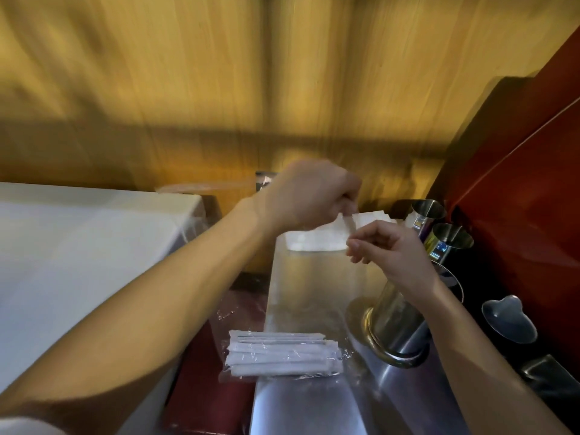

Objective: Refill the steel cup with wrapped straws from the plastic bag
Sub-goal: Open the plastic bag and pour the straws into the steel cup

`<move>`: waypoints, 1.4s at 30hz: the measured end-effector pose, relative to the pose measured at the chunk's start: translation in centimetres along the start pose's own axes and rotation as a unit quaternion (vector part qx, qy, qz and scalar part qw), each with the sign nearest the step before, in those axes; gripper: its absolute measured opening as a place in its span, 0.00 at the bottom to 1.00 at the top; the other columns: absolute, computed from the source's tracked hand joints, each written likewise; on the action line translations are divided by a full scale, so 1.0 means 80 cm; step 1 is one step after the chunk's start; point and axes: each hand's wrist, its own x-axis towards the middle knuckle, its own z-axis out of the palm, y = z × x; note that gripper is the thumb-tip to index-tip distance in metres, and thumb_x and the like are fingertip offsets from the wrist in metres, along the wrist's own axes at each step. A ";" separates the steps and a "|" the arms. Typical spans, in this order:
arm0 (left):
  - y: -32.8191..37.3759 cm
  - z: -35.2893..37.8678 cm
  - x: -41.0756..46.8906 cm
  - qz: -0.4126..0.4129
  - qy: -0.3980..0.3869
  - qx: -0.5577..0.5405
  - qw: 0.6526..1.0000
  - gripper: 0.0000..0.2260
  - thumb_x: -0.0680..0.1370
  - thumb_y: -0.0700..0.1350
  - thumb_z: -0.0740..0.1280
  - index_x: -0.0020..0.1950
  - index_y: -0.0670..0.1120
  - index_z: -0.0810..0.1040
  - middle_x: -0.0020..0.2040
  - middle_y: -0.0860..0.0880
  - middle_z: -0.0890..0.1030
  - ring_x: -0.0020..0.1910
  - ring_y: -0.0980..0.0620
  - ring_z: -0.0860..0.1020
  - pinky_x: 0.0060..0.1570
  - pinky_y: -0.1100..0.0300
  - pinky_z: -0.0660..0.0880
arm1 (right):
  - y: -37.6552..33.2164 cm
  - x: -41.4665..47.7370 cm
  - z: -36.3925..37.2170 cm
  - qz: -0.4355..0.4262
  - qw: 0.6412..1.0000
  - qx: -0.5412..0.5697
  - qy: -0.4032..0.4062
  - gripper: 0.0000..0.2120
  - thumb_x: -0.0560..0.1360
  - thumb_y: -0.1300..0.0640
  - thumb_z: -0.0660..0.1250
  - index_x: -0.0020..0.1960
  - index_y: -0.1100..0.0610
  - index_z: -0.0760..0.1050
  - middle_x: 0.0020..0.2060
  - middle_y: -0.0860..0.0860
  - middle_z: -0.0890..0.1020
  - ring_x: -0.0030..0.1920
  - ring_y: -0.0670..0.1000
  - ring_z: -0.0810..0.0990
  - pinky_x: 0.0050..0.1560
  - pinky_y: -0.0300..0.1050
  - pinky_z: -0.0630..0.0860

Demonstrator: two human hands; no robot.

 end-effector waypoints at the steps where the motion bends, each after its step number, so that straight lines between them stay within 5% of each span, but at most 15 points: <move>1: -0.003 -0.006 -0.001 -0.007 0.030 -0.008 1.000 0.06 0.77 0.46 0.63 0.45 0.46 0.78 0.41 0.49 0.82 0.42 0.48 0.78 0.36 0.53 0.70 | 0.004 -0.003 0.000 0.007 1.000 -0.004 -0.003 0.02 0.71 0.63 0.69 0.43 0.59 0.79 0.34 0.53 0.82 0.35 0.47 0.81 0.37 0.33 0.76; 7: -0.034 -0.057 0.006 -0.119 0.127 -0.107 0.979 0.06 0.76 0.46 0.66 0.46 0.44 0.79 0.39 0.50 0.78 0.45 0.44 0.78 0.42 0.52 0.73 | 0.025 -0.025 0.009 0.045 0.997 -0.022 -0.054 0.09 0.71 0.63 0.70 0.37 0.50 0.79 0.32 0.46 0.82 0.36 0.46 0.80 0.40 0.36 0.76; 12: -0.048 -0.069 0.011 -0.194 0.177 0.005 0.965 0.07 0.76 0.45 0.65 0.52 0.45 0.77 0.50 0.44 0.80 0.52 0.40 0.76 0.44 0.51 0.67 | 0.021 -0.022 0.009 0.036 0.998 -0.024 0.044 0.09 0.71 0.64 0.69 0.37 0.51 0.80 0.30 0.51 0.81 0.35 0.48 0.79 0.41 0.44 0.76; 16: -0.021 -0.054 0.000 0.024 0.209 0.121 0.970 0.22 0.70 0.48 0.70 0.62 0.44 0.72 0.60 0.40 0.76 0.60 0.40 0.72 0.60 0.46 0.63 | 0.013 -0.016 0.003 0.029 0.997 -0.051 0.047 0.06 0.71 0.64 0.69 0.38 0.55 0.80 0.32 0.56 0.81 0.35 0.49 0.78 0.41 0.44 0.75; 18: -0.001 -0.035 -0.002 0.150 0.137 0.104 0.974 0.25 0.70 0.51 0.72 0.64 0.45 0.72 0.60 0.43 0.77 0.62 0.43 0.72 0.63 0.47 0.61 | 0.010 -0.014 0.001 0.029 0.998 -0.048 0.036 0.08 0.71 0.65 0.69 0.37 0.54 0.80 0.30 0.53 0.81 0.32 0.43 0.77 0.37 0.35 0.73; 21: 0.016 -0.003 0.000 0.184 -0.025 0.136 0.973 0.22 0.73 0.55 0.67 0.64 0.49 0.71 0.60 0.48 0.78 0.64 0.47 0.71 0.68 0.50 0.54 | 0.006 -0.010 -0.002 0.037 0.998 -0.035 0.035 0.14 0.70 0.66 0.69 0.33 0.48 0.79 0.26 0.46 0.80 0.30 0.39 0.76 0.34 0.29 0.71; 24: 0.016 0.014 0.006 0.178 -0.094 0.156 0.967 0.07 0.78 0.49 0.62 0.49 0.49 0.77 0.49 0.50 0.83 0.53 0.49 0.78 0.63 0.54 0.62 | 0.009 -0.012 -0.007 0.041 0.998 -0.048 0.030 0.17 0.70 0.65 0.70 0.32 0.43 0.80 0.29 0.43 0.83 0.31 0.42 0.79 0.34 0.32 0.73; 26: 0.008 0.017 0.009 0.139 -0.091 0.119 0.979 0.06 0.78 0.45 0.63 0.44 0.48 0.78 0.46 0.51 0.84 0.48 0.49 0.79 0.57 0.56 0.65 | 0.011 -0.016 -0.012 0.048 0.996 -0.073 0.025 0.15 0.69 0.62 0.71 0.34 0.41 0.80 0.32 0.45 0.83 0.36 0.45 0.81 0.39 0.39 0.77; 29: -0.006 0.009 0.012 0.089 -0.082 0.083 0.989 0.06 0.77 0.47 0.64 0.46 0.48 0.79 0.46 0.50 0.84 0.47 0.47 0.80 0.56 0.51 0.72 | 0.013 -0.026 -0.023 0.052 0.995 -0.082 0.006 0.13 0.68 0.60 0.73 0.36 0.42 0.80 0.34 0.41 0.83 0.39 0.41 0.81 0.43 0.35 0.76; 33: -0.025 -0.010 0.014 0.043 -0.090 0.048 0.994 0.06 0.75 0.49 0.66 0.46 0.48 0.81 0.41 0.48 0.83 0.43 0.44 0.79 0.39 0.53 0.75 | 0.017 -0.036 -0.032 0.061 0.996 -0.044 0.042 0.13 0.69 0.63 0.72 0.34 0.45 0.80 0.29 0.39 0.82 0.32 0.36 0.79 0.34 0.26 0.70; 36: -0.030 -0.018 0.011 0.025 -0.079 0.036 0.996 0.06 0.75 0.48 0.67 0.41 0.47 0.79 0.34 0.51 0.77 0.39 0.45 0.77 0.34 0.54 0.70 | 0.017 -0.037 -0.031 0.066 0.993 -0.048 0.080 0.13 0.70 0.62 0.71 0.35 0.45 0.80 0.30 0.40 0.83 0.33 0.37 0.79 0.37 0.29 0.72; 39: -0.036 -0.025 0.005 0.002 -0.080 0.004 0.997 0.06 0.75 0.48 0.67 0.42 0.46 0.77 0.35 0.51 0.78 0.39 0.47 0.77 0.34 0.55 0.70 | 0.009 -0.036 -0.032 0.032 0.988 -0.063 0.138 0.10 0.71 0.61 0.70 0.37 0.46 0.81 0.33 0.45 0.84 0.36 0.46 0.81 0.43 0.42 0.76; 42: -0.050 -0.028 -0.009 0.005 -0.023 -0.026 0.999 0.04 0.73 0.47 0.68 0.41 0.47 0.77 0.35 0.50 0.82 0.37 0.47 0.78 0.34 0.52 0.73 | -0.003 -0.035 -0.035 -0.051 0.975 -0.093 0.193 0.10 0.72 0.59 0.69 0.39 0.44 0.80 0.36 0.45 0.83 0.37 0.47 0.81 0.40 0.39 0.76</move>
